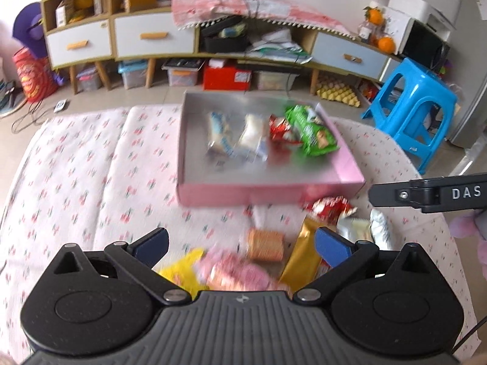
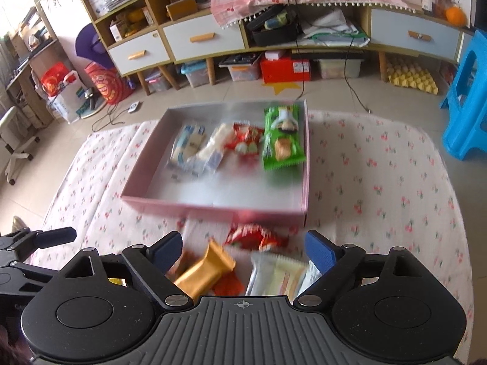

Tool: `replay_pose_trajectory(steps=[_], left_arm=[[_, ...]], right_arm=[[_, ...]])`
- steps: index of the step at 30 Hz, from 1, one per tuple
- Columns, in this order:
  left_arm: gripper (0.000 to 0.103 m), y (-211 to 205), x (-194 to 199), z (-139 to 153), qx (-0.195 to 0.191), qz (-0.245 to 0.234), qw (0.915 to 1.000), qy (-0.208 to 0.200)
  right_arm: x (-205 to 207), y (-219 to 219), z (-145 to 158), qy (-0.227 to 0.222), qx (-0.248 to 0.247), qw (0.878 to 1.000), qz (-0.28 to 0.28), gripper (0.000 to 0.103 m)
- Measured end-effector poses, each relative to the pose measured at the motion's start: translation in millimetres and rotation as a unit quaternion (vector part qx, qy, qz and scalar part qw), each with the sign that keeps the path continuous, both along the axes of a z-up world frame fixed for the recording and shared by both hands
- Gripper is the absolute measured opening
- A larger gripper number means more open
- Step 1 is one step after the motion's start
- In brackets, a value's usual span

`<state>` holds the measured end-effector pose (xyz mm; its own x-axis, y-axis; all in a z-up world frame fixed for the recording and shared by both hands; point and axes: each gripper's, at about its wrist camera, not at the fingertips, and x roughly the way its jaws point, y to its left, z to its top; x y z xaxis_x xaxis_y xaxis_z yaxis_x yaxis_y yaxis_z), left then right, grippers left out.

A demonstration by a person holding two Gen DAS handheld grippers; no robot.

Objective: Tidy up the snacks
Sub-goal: 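Move both tools back over the remaining snacks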

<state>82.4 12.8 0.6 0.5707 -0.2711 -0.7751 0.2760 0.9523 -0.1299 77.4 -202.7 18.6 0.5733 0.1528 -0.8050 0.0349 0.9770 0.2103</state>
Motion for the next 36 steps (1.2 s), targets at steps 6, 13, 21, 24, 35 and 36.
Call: replay_pose_trajectory(steps=[6,13,21,24,35,36], left_arm=[[0.102,10,-20,-14,-0.001,0.008,0.9999,0.014],[0.098,41,-25,-29,0.005,0.027,0.9994,0.023],[0.079,61,-19,-42,-0.023,0.059,0.9957,0.068],[0.078,57,-19,-45,-0.03,0.052,0.9954,0.075],[0.064,43,-9,-59,-0.002,0.037,0.9958,0.083],[0.062,44,-10,-59,0.001,0.036,0.9961,0.08]], right_arm=[[-26,-2,-20,0.001,-0.004,1.0,-0.011,0.09],[-43,-10,-41,0.015,-0.05,0.999,-0.016,0.09],[-42,-19,-67,0.069,-0.033,0.996,-0.041,0.09],[-40,-20,-73,0.082,-0.03,0.995,-0.05,0.09],[-33,-25,-81,0.099,-0.011,0.991,-0.085,0.078],[-34,-27,-81,0.099,-0.011,0.991,-0.087,0.076]])
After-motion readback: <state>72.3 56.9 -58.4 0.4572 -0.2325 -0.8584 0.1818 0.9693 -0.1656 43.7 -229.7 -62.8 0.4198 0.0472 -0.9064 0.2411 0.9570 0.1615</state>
